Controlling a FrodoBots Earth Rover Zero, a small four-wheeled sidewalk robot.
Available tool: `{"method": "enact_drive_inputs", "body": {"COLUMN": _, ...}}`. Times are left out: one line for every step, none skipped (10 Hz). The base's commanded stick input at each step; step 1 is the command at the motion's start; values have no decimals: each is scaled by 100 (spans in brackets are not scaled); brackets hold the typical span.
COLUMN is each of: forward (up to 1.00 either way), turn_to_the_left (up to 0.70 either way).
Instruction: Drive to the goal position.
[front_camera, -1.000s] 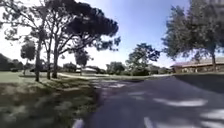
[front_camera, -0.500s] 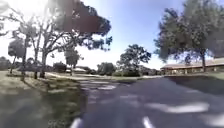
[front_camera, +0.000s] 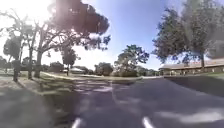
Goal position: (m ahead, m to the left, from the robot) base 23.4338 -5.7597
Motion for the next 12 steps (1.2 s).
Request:
{"method": "enact_drive_inputs", "body": {"forward": 70, "turn_to_the_left": 0}}
{"method": "enact_drive_inputs", "body": {"forward": 70, "turn_to_the_left": 0}}
{"method": "enact_drive_inputs", "body": {"forward": 70, "turn_to_the_left": 0}}
{"method": "enact_drive_inputs", "body": {"forward": 70, "turn_to_the_left": 0}}
{"method": "enact_drive_inputs", "body": {"forward": 70, "turn_to_the_left": 0}}
{"method": "enact_drive_inputs", "body": {"forward": 70, "turn_to_the_left": -19}}
{"method": "enact_drive_inputs", "body": {"forward": 70, "turn_to_the_left": -35}}
{"method": "enact_drive_inputs", "body": {"forward": 70, "turn_to_the_left": 0}}
{"method": "enact_drive_inputs", "body": {"forward": 70, "turn_to_the_left": 0}}
{"method": "enact_drive_inputs", "body": {"forward": 70, "turn_to_the_left": 0}}
{"method": "enact_drive_inputs", "body": {"forward": 70, "turn_to_the_left": 0}}
{"method": "enact_drive_inputs", "body": {"forward": 70, "turn_to_the_left": 0}}
